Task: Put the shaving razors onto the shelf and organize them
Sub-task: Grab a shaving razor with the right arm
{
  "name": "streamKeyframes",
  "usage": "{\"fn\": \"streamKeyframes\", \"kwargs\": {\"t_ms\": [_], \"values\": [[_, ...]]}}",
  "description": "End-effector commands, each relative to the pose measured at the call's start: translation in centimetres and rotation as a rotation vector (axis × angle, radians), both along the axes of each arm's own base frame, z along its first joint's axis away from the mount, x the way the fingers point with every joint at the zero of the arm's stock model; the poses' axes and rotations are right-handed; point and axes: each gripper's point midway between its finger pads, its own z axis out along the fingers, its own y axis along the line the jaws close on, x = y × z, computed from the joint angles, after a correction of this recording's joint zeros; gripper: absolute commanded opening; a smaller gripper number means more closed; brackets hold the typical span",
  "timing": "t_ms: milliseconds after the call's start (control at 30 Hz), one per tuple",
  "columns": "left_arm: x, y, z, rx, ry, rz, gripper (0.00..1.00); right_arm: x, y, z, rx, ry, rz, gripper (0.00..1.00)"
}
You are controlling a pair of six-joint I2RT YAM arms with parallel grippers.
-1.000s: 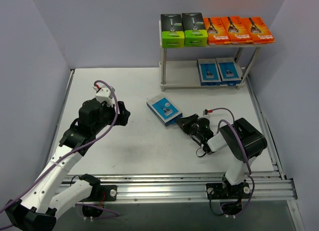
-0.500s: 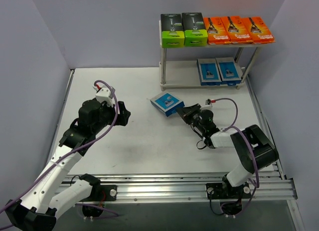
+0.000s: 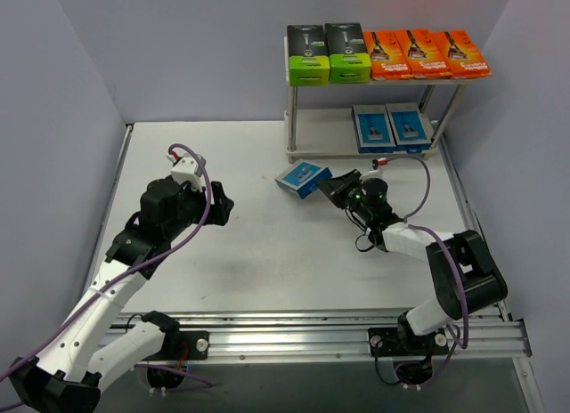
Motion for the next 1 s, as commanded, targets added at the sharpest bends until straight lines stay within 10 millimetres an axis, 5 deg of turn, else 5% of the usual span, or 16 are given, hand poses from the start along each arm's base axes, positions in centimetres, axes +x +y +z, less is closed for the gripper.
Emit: {"fn": "streamKeyframes", "kwargs": {"t_ms": [0, 967], "values": [[0.1, -0.6, 2.3, -0.044, -0.055, -0.016, 0.89, 0.8, 0.4, 5.1, -0.031, -0.131, 0.061, 0.00], [0.1, -0.4, 2.4, -0.042, -0.060, -0.008, 0.89, 3.3, 1.7, 11.4, -0.272, -0.226, 0.239, 0.00]]}}
